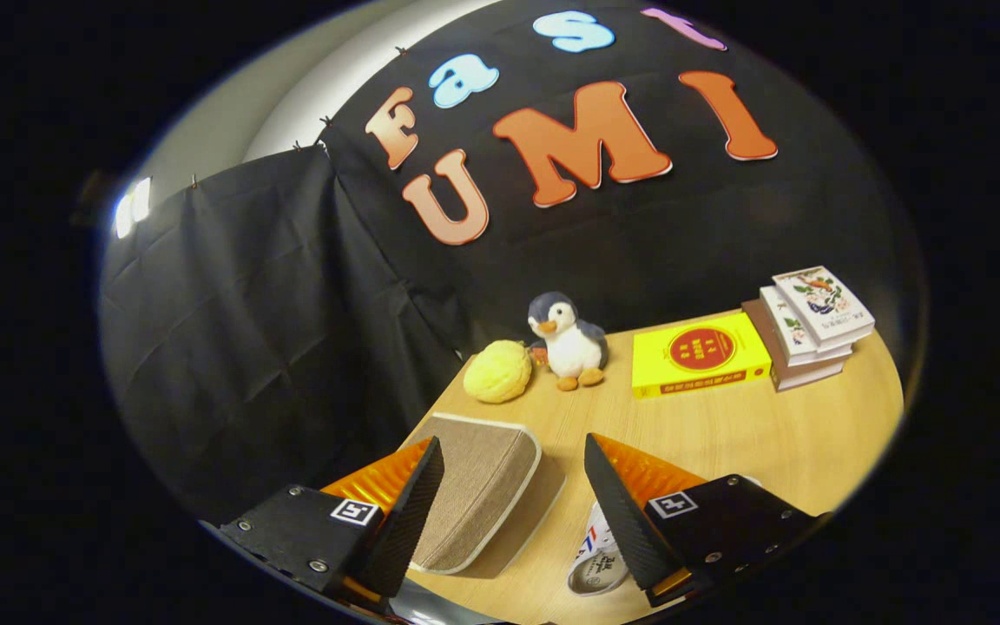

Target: Open the storage box then place both shoes into the box .Put the left shoe in first, then the right shoe, with the right side of both shoes facing outward in a uniform manner.

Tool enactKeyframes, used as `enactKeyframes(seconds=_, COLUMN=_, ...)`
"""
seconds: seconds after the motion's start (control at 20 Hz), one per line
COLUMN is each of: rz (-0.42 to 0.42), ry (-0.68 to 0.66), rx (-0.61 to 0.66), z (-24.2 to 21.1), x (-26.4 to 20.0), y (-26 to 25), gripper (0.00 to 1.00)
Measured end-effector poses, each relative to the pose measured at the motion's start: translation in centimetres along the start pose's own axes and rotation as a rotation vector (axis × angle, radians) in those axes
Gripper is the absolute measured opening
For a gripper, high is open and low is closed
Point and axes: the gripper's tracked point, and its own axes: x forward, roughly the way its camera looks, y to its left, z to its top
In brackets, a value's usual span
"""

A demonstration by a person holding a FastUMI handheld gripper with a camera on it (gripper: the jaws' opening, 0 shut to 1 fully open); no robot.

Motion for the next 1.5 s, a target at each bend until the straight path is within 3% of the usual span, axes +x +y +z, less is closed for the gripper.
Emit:
enactKeyframes(seconds=0.35, rz=0.085, ry=0.204, rx=0.131, z=-7.3, x=3.7, y=1.3, gripper=0.97)
enactKeyframes(seconds=0.9, rz=0.157, ry=0.379, rx=0.444, z=-13.7, x=9.2, y=2.4, gripper=0.96)
enactKeyframes(seconds=1.25, rz=0.235, ry=0.376, rx=0.606, z=-13.2, x=9.3, y=4.1, gripper=0.95)
enactKeyframes(seconds=1.5, rz=0.264, ry=0.319, rx=0.655, z=-10.6, x=7.0, y=3.3, gripper=0.83)
